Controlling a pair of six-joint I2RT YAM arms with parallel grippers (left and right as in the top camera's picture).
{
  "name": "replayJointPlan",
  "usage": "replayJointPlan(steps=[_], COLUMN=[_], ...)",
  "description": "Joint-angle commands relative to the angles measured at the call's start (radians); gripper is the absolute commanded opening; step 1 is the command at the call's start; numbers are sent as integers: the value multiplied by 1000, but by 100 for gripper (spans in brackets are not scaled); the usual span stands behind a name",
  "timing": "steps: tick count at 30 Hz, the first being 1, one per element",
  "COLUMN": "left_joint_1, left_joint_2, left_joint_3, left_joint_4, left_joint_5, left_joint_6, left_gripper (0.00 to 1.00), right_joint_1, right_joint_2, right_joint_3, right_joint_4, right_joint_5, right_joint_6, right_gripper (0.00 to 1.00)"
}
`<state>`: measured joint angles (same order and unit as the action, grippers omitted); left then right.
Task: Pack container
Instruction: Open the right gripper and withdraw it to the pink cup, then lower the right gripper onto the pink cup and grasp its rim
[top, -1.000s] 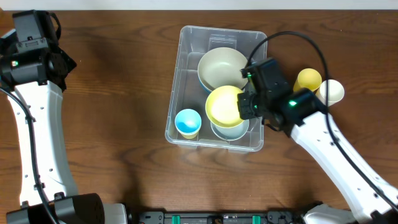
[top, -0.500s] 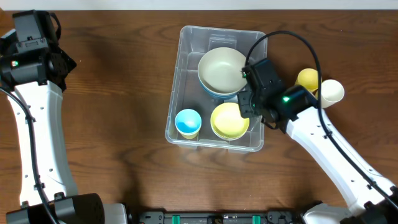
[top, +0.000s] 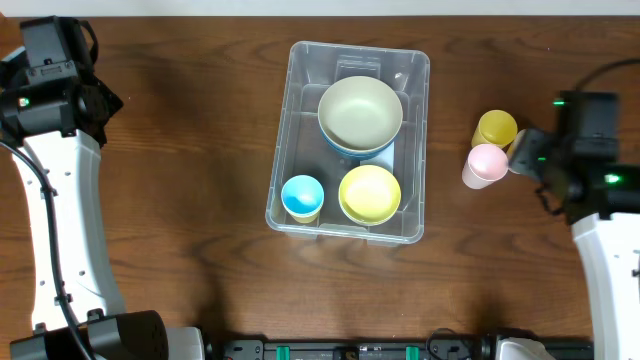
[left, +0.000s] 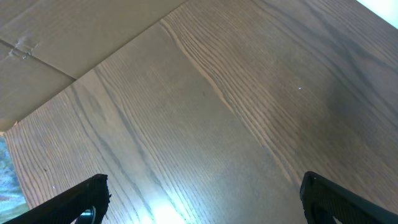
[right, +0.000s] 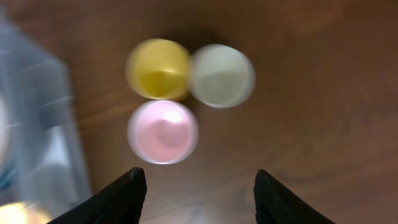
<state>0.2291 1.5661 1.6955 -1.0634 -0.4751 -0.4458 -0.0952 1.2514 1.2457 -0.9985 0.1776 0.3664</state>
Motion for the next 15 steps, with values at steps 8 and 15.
replayJointPlan(steps=[8, 15], left_joint_1=[3, 3], left_joint_2=[4, 4], left_joint_3=[4, 4], left_joint_4=[-2, -2], left_joint_5=[-15, -14], left_joint_6=[-9, -9], left_gripper=[98, 98], right_joint_1=[-133, -133], right_joint_2=[169, 287], right_joint_3=[-38, -66], right_joint_4=[38, 109], right_joint_5=[-214, -242], right_joint_6=[-35, -34], right_gripper=[56, 52])
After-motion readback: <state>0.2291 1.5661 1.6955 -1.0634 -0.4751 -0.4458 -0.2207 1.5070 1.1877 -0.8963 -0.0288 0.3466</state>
